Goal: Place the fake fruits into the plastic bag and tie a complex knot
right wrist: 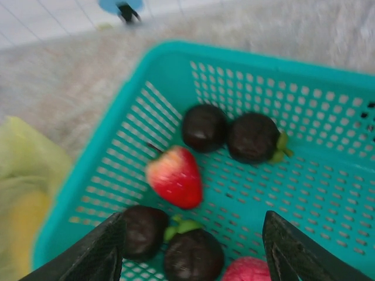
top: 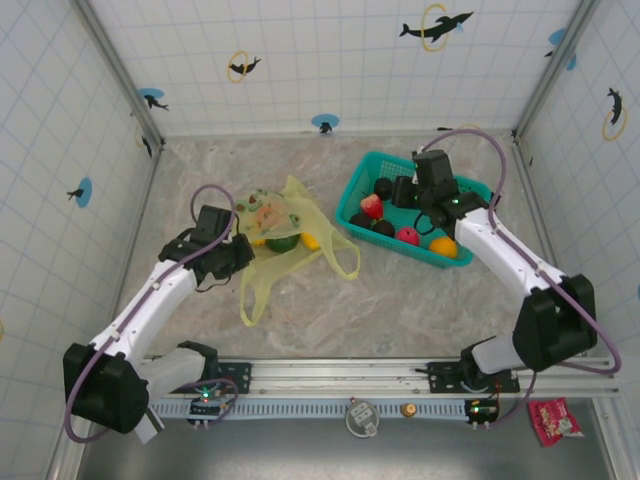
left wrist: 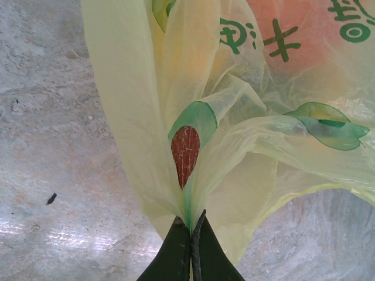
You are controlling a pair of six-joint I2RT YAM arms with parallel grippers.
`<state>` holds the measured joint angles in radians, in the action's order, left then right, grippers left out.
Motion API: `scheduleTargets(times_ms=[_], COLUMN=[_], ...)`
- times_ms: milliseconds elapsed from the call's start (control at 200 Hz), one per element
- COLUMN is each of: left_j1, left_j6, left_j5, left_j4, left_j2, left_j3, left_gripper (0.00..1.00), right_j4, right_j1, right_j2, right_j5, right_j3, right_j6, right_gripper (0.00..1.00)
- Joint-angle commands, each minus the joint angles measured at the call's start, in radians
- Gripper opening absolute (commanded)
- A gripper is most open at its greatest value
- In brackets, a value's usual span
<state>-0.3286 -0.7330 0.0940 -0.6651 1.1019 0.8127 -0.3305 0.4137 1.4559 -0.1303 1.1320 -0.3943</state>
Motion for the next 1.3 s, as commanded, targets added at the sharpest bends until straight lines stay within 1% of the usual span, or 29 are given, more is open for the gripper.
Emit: scheduleTargets(times_ms=[0, 195, 345, 465, 555, 861, 1186, 1296], left_j1=[-0.001, -0.002, -0.001, -0.001, -0.002, -0.001, -0.001, 0.0], left_j6=[0.008, 0.016, 0.023, 0.024, 0.023, 0.027, 0.026, 0.024], left_j5=[0.016, 0.0, -0.015, -0.02, -0.019, -0.018, -0.012, -0.011], left_j4=[0.009, 0.001, -0.014, -0.018, -0.019, -0.024, -0.022, -0.021], left_j2=[0.009, 0.007, 0.003, 0.0, 0.001, 0.008, 0.028, 0.033], left_j3=[0.037, 0.046, 0.057, 0.061, 0.06, 0.074, 0.077, 0.082], left_gripper=[0.0, 0.0, 0.0, 0.0, 0.0, 0.0, 0.0, 0.0], right_j4=[-0.037, -0.023, -0.081, -0.067, -0.092, -0.113, -0.113, -0.105], right_j1=[-0.005, -0.005, -0.021, -0.028, -0.042, -0.093, -0.133, -0.139], right_j2=[0.093, 0.276, 0.402, 0.436, 0.476, 0.586, 0.687, 0.698], right_j5=[0.047, 0.118, 0.084, -0.012, -0.05, -0.033, -0.003, 0.009], right_j3=[0.052, 0.156, 0.276, 0.31, 0.356, 0.411, 0.462, 0.464], right_j6=[0.01, 0.019, 0.016, 0.025, 0.029, 0.028, 0.031, 0.034], right_gripper=[0.64, 0.69, 0.72, 0.72, 0.71, 0.69, 0.74, 0.73])
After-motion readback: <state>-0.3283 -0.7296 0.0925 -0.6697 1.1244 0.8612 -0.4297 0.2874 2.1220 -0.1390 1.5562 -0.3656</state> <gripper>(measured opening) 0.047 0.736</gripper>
